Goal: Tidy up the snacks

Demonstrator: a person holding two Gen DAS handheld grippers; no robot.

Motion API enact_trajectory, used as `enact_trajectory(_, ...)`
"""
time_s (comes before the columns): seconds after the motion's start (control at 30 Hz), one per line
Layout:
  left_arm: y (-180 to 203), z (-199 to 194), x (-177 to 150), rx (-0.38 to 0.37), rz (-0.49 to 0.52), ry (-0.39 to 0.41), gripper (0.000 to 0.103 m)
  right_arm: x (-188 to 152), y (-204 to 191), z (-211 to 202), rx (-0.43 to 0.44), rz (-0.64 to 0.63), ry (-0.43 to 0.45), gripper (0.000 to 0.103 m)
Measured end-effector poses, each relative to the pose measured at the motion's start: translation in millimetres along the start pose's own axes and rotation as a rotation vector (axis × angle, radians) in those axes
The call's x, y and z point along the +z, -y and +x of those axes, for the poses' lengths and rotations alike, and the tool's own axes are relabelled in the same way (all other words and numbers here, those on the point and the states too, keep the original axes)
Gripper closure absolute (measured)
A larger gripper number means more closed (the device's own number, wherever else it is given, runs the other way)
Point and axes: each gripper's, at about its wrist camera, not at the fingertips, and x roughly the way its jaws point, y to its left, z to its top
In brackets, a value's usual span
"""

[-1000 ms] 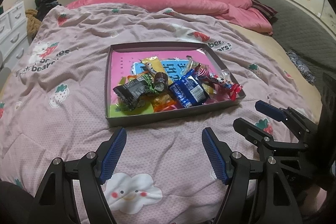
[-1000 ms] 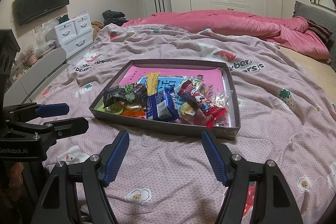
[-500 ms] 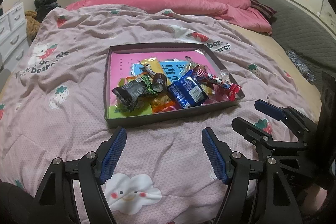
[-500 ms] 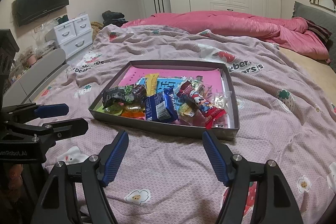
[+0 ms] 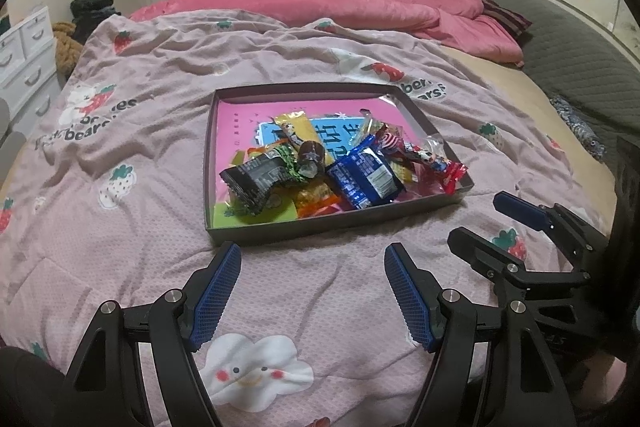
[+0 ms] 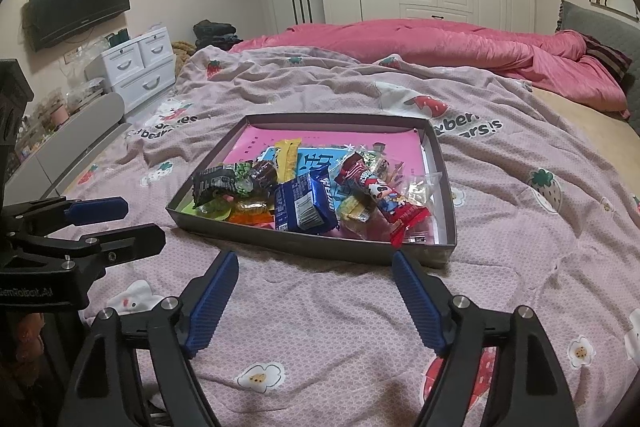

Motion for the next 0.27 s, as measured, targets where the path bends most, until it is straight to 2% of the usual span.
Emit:
enact_trajectory(0.17, -9.9, -0.2, 5.9, -0.001, -0.03, 0.03, 0.027, 2.6, 13.1, 5.2, -0.009, 0.032, 0.004, 0.013)
enact_trajectory(0.27, -23.5, -1.0, 15.6, 0.029, -0.052, 0.074, 0.027, 6.2, 25.3, 6.9, -0.029, 0.053, 0.013, 0.008)
